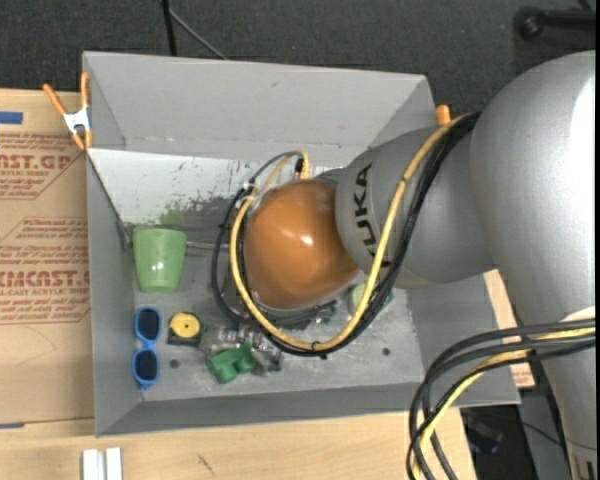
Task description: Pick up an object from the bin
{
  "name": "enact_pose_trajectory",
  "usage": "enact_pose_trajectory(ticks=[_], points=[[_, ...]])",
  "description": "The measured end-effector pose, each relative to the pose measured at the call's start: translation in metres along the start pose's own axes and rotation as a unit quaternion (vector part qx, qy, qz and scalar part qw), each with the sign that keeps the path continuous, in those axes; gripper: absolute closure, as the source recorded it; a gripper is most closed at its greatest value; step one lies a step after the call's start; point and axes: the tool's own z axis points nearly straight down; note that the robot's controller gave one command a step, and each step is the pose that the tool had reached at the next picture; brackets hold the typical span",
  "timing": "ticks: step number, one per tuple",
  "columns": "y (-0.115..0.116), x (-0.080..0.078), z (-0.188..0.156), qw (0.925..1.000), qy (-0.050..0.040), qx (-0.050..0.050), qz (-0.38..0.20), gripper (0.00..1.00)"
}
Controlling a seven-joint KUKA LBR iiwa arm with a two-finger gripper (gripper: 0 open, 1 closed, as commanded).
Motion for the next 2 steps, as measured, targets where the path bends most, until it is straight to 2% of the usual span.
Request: enact_pose_trajectory(ticks=[1,2], points=[[0.0,-0.001,-0.025,1.0,-0.0008,0.001,0.001,1.0],[0.0,-0.003,-0.098,1.0,-0.0025,0.004,0.002,1.0]])
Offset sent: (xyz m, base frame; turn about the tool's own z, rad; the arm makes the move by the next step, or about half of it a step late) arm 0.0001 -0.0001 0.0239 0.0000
